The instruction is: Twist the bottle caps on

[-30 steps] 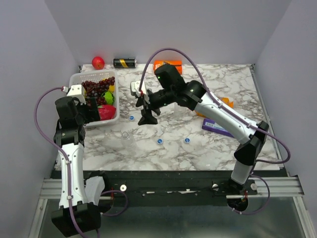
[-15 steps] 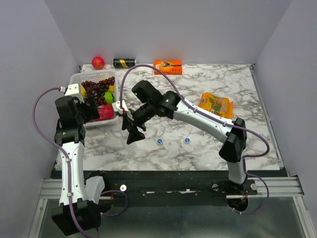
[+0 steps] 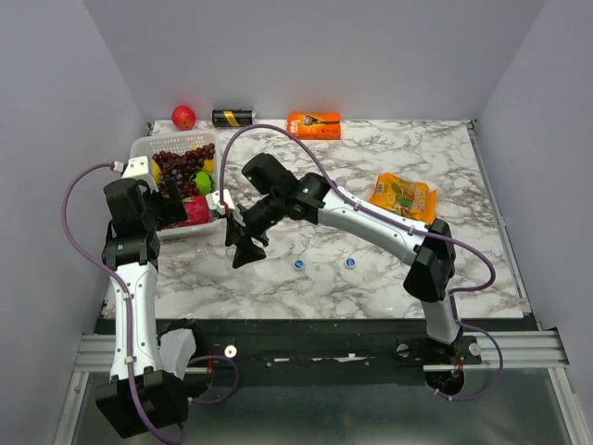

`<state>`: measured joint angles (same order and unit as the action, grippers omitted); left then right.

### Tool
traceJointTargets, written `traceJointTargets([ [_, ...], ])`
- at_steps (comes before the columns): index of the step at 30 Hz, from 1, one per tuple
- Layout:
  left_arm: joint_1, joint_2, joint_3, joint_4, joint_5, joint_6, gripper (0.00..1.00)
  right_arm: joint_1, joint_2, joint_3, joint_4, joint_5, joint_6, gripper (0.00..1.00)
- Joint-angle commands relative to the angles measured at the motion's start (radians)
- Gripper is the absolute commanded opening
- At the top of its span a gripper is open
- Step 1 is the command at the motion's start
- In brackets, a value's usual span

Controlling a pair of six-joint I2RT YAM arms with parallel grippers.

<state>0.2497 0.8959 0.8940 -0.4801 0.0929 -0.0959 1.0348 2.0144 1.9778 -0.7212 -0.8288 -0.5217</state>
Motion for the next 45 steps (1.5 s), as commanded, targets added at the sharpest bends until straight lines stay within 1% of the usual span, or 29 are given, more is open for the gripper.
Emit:
traceJointTargets([
  [1, 0.01, -0.005, 0.013, -0.006, 0.039, 0.015, 0.99, 0.01, 0.049, 0.01, 0.043, 0.023, 0.038, 0.66],
  [7, 0.008, -0.006, 0.01, -0.012, 0.041, 0.033, 0.99, 0.008, 0.069, 0.015, 0.075, 0.065, 0.063, 0.65],
  [11, 0.008, -0.005, 0.013, -0.009, 0.042, 0.035, 0.99, 0.008, 0.072, 0.012, 0.078, 0.082, 0.061, 0.61],
  [14, 0.008, -0.002, 0.01, -0.006, 0.053, 0.033, 0.99, 0.01, 0.07, 0.001, 0.082, 0.097, 0.054, 0.54],
  [15, 0.008, 0.0, 0.006, -0.006, 0.062, 0.035, 0.99, 0.008, 0.069, 0.0, 0.085, 0.102, 0.052, 0.46],
  [17, 0.01, 0.0, -0.001, -0.005, 0.106, 0.051, 0.99, 0.01, 0.064, -0.005, 0.083, 0.103, 0.051, 0.38],
  [18, 0.01, -0.002, -0.007, -0.003, 0.172, 0.073, 0.99, 0.01, 0.063, -0.007, 0.085, 0.108, 0.051, 0.31],
  [20, 0.008, 0.0, -0.029, 0.005, 0.237, 0.09, 0.99, 0.008, 0.055, -0.008, 0.083, 0.112, 0.049, 0.23],
  [21, 0.007, 0.001, -0.036, 0.008, 0.33, 0.09, 0.99, 0.008, 0.044, -0.004, 0.083, 0.125, 0.051, 0.15],
  [22, 0.008, 0.003, -0.043, 0.005, 0.379, 0.135, 0.99, 0.007, 0.035, 0.0, 0.083, 0.137, 0.054, 0.13],
  [25, 0.01, 0.0, -0.055, -0.023, 0.549, 0.203, 0.99, -0.021, -0.022, 0.026, 0.082, 0.16, 0.089, 0.06],
  [27, 0.008, -0.029, -0.06, -0.038, 0.614, 0.255, 0.99, -0.041, -0.063, 0.026, 0.077, 0.187, 0.097, 0.01],
  [28, 0.008, -0.044, -0.06, -0.054, 0.687, 0.283, 0.99, -0.06, -0.103, 0.021, 0.078, 0.2, 0.094, 0.01],
  [29, 0.01, -0.07, -0.064, -0.061, 0.721, 0.345, 0.99, -0.073, -0.126, 0.018, 0.077, 0.207, 0.085, 0.01],
  [31, 0.008, -0.092, -0.066, -0.109, 0.813, 0.422, 0.99, -0.108, -0.173, 0.019, 0.075, 0.229, 0.078, 0.01],
  [32, 0.007, -0.116, -0.075, -0.115, 0.897, 0.448, 0.99, -0.12, -0.183, 0.026, 0.075, 0.238, 0.081, 0.01],
  [33, 0.006, -0.127, -0.084, -0.112, 0.931, 0.475, 0.99, -0.134, -0.189, 0.038, 0.075, 0.246, 0.086, 0.01],
  [35, -0.013, -0.15, -0.121, -0.06, 1.01, 0.464, 0.99, -0.177, -0.195, 0.082, 0.074, 0.255, 0.101, 0.01],
  [36, -0.038, -0.155, -0.136, -0.025, 1.015, 0.412, 0.99, -0.189, -0.195, 0.099, 0.072, 0.255, 0.121, 0.01],
  [37, -0.07, -0.16, -0.151, 0.073, 0.998, 0.38, 0.99, -0.209, -0.195, 0.113, 0.071, 0.252, 0.126, 0.01],
  [38, -0.172, -0.163, -0.179, 0.125, 0.966, 0.345, 0.99, -0.217, -0.191, 0.143, 0.069, 0.247, 0.129, 0.01],
  [39, -0.228, -0.163, -0.188, 0.167, 0.881, 0.334, 0.99, -0.22, -0.189, 0.157, 0.065, 0.244, 0.127, 0.01],
  [40, -0.281, -0.158, -0.193, 0.216, 0.854, 0.34, 0.99, -0.225, -0.187, 0.173, 0.059, 0.237, 0.126, 0.01],
  [41, -0.359, -0.138, -0.198, 0.247, 0.832, 0.326, 0.99, -0.226, -0.186, 0.184, 0.054, 0.232, 0.127, 0.01],
  [42, -0.378, -0.126, -0.202, 0.285, 0.805, 0.302, 0.99, -0.228, -0.187, 0.199, 0.054, 0.221, 0.135, 0.01],
  [43, -0.386, -0.114, -0.208, 0.372, 0.785, 0.238, 0.99, -0.228, -0.19, 0.2, 0.049, 0.199, 0.138, 0.01],
  [45, -0.392, -0.075, -0.218, 0.435, 0.766, 0.206, 0.99, -0.226, -0.2, 0.194, 0.043, 0.163, 0.14, 0.01],
])
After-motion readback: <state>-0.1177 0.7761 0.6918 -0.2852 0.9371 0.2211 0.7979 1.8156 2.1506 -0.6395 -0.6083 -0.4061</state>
